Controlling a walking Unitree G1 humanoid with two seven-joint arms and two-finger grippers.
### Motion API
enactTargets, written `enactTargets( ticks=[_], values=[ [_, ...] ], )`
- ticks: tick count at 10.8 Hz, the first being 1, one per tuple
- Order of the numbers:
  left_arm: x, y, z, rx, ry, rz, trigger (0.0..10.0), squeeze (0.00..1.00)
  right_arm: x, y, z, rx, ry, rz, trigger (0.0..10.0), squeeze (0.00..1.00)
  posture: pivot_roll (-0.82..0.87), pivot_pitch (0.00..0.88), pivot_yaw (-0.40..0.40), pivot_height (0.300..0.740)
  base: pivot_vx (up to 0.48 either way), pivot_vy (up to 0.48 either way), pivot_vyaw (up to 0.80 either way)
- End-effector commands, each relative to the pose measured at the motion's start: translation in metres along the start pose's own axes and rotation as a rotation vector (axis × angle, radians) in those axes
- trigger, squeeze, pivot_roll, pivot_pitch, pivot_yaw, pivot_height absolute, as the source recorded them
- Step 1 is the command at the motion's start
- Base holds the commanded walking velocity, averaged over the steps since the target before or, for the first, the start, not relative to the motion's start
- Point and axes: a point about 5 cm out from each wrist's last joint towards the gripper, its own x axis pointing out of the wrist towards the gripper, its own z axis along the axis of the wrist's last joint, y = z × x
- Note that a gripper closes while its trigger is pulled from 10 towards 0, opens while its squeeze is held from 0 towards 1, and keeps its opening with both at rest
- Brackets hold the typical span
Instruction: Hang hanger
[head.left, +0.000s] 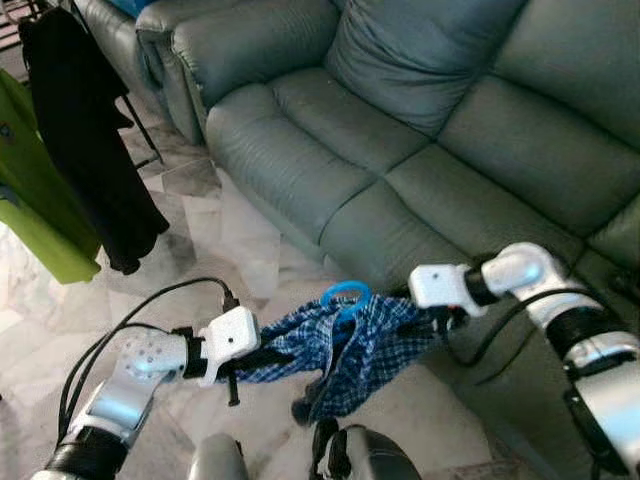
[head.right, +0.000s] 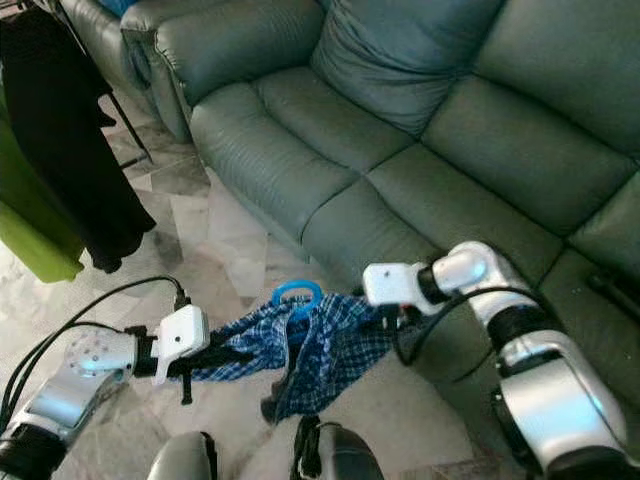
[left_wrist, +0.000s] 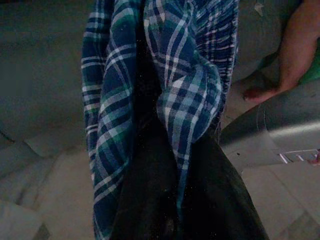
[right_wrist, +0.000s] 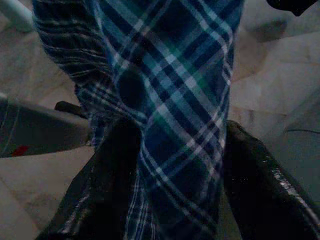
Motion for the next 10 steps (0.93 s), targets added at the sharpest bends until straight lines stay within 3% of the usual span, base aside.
enactTargets(
  ticks=[1, 6, 10],
  values=[
    [0.0030, -0.0027, 0.0041, 0.005, -0.018, -0.013, 0.0, 0.00, -0.0040, -0.0049, 0.0020, -0.007, -0.008, -0.012, 0.0, 0.00, 0.02, 0.146, -0.097, 0.740, 0.000, 0.000, 0.00],
    [0.0045, -0.0034, 0.0027, -0.005, -0.017, -0.010, 0.0, 0.00, -0.0044, 0.0018, -0.0060, 0.058, -0.020, 0.015, 0.0, 0.00, 0.02, 0.148, -0.101, 0.740, 0.000, 0.000, 0.00],
    [0.0020, -0.0020, 0.0010, -0.016, -0.017, 0.005, 0.0, 0.00, -0.0056, 0.0013, -0.0038, 0.109, -0.099, 0.005, 0.0, 0.00, 0.02, 0.150, -0.102, 0.740, 0.000, 0.000, 0.00]
  ],
)
